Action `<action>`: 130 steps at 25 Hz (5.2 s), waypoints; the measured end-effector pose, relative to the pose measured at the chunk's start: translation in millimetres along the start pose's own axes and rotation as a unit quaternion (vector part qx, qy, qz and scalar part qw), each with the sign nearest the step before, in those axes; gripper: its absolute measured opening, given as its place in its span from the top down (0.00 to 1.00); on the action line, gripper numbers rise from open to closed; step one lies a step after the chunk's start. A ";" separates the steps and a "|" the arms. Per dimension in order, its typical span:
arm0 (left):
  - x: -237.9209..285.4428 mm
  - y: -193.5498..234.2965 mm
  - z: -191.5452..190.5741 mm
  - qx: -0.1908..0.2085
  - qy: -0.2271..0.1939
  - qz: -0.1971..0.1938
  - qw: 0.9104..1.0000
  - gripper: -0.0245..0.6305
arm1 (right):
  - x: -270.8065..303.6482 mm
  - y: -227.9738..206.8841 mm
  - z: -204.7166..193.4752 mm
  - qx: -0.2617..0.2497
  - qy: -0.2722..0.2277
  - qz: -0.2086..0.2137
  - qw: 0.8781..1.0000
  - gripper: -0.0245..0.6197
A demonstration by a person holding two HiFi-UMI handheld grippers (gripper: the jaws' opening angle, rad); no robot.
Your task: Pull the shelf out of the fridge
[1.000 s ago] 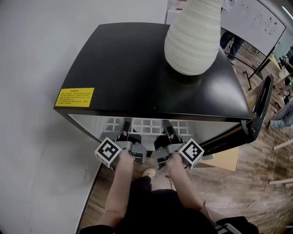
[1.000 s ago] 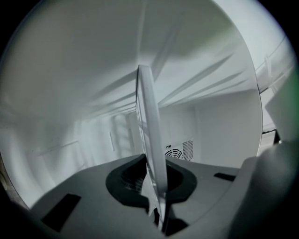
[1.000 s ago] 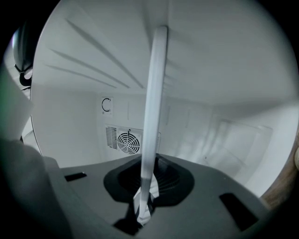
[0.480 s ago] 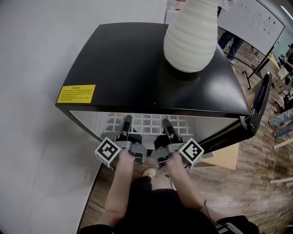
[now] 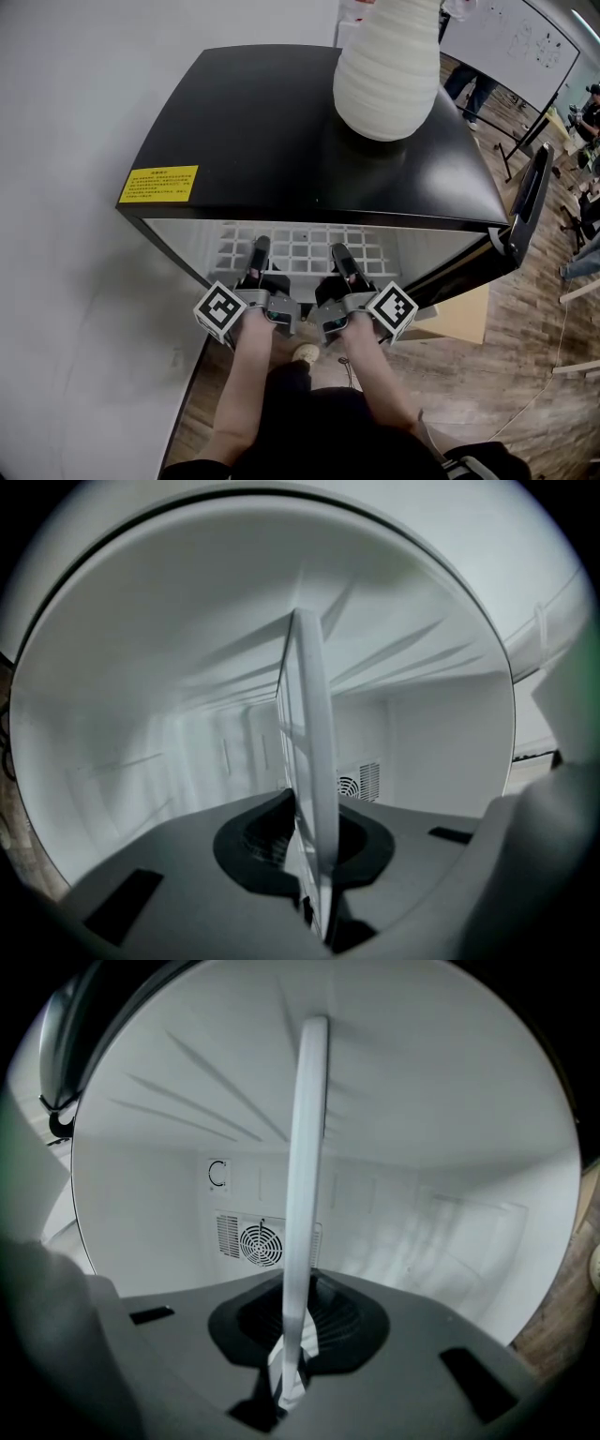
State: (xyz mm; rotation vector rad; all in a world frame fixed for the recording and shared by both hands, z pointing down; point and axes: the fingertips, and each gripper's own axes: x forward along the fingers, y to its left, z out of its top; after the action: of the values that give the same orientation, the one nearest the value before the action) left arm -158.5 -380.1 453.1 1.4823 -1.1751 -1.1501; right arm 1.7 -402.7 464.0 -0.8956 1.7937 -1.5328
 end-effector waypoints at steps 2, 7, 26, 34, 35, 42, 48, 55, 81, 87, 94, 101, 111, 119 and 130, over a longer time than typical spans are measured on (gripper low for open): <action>-0.8 -1.3 -1.0 -0.005 0.002 -0.002 1.000 0.91 | -0.6 0.9 -0.7 0.001 0.000 0.002 1.000 0.93; -2.2 -0.8 -0.7 0.000 0.004 -0.003 1.000 0.91 | -1.7 2.0 -0.8 0.001 -0.002 0.008 1.000 0.93; -8.2 -5.2 -4.5 -0.012 0.009 -0.012 1.000 0.91 | -8.2 1.6 -4.5 0.033 -0.003 0.007 0.999 0.94; -9.9 -1.3 -5.0 -0.010 0.012 -0.008 1.000 0.92 | -9.3 -0.6 -4.6 0.035 -0.008 0.009 0.999 0.94; -5.7 1.6 -3.7 -0.011 0.014 -0.009 1.000 0.92 | -5.0 -3.2 -3.6 0.035 -0.010 0.008 0.999 0.94; 6.3 -3.4 0.9 -0.014 0.021 -0.010 1.000 0.92 | 4.0 2.0 1.0 0.034 -0.012 0.002 0.999 0.95; 5.6 -4.0 0.3 -0.021 0.017 -0.008 1.000 0.92 | 3.3 3.6 0.5 0.038 -0.013 0.003 0.999 0.95; 2.0 -7.8 0.5 -0.016 0.016 -0.005 1.000 0.92 | -0.2 6.9 -1.4 0.038 -0.011 0.003 0.999 0.95; 0.9 -8.9 -1.1 -0.013 0.025 -0.004 1.000 0.92 | -3.0 7.1 -0.9 0.036 -0.019 -0.001 0.999 0.95; 6.3 -7.2 1.6 -0.013 0.027 0.001 1.000 0.92 | 2.5 6.5 1.6 0.035 -0.022 -0.005 0.999 0.95; 0.2 -8.6 0.5 -0.009 0.026 0.003 1.000 0.92 | -2.8 7.8 -1.6 0.037 -0.020 -0.003 0.999 0.95; 1.1 -8.8 -0.8 -0.016 0.026 0.004 1.000 0.92 | -1.9 7.6 -1.2 0.036 -0.019 -0.001 0.999 0.95; -0.9 -4.4 -2.6 -0.014 0.026 0.001 1.000 0.92 | -4.7 2.5 -1.3 0.034 -0.019 -0.002 0.999 0.95; -2.8 -5.5 -3.3 -0.011 0.028 0.000 1.000 0.92 | -6.7 3.4 -1.8 0.031 -0.021 0.000 0.999 0.95; -11.2 -4.1 -2.8 -0.005 0.031 0.004 0.999 0.92 | -13.4 2.6 -6.4 0.026 -0.024 -0.003 0.999 0.95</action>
State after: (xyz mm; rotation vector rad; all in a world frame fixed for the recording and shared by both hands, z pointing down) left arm -156.4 -368.3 451.0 1.4934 -1.1309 -1.0948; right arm 4.2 -387.9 462.6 -0.9060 1.7101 -1.5414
